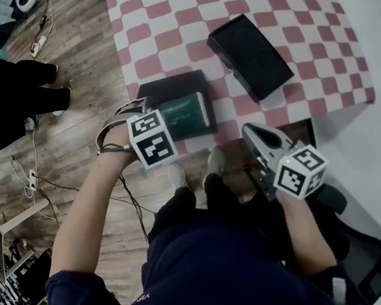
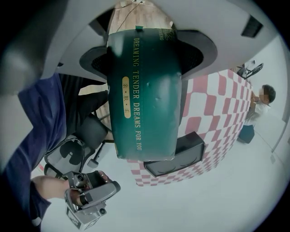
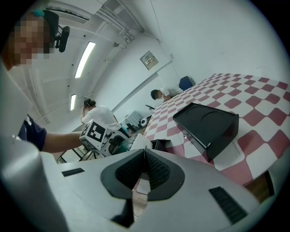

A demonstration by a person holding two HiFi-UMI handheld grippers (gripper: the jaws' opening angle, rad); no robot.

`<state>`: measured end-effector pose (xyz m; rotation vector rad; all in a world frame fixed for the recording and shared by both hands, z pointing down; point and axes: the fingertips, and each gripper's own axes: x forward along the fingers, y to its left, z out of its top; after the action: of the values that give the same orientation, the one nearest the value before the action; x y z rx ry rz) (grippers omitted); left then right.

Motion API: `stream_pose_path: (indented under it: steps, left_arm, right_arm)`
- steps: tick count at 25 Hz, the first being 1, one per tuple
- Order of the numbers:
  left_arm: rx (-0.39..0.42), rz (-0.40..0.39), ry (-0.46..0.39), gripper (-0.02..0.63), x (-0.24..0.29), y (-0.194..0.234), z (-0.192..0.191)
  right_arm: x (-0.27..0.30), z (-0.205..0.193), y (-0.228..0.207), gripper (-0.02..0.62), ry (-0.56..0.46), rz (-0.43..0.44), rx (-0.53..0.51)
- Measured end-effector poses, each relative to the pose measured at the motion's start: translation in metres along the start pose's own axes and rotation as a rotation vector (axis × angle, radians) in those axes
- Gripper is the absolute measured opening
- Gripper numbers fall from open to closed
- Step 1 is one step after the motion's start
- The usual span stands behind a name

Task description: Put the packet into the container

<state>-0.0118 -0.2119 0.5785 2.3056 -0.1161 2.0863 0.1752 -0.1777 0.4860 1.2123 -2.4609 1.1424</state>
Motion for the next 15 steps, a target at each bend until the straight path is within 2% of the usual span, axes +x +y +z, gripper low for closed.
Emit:
stream_pose_path:
  steps: [10, 15]
  left_arm:
    - [0.078, 0.009, 0.082, 0.434, 0.0021, -0.0006, 0.0033]
    - [0.083, -0.015, 0.050, 0.434, -0.0023, -0.0040, 0.0095]
  right_arm:
    - [-0.0020, -0.0091, 0.0008, 0.017, 0.015, 0.001, 0.002]
    - [-0.0033, -0.0089, 0.0009, 0.017, 0.015, 0.000, 0.002]
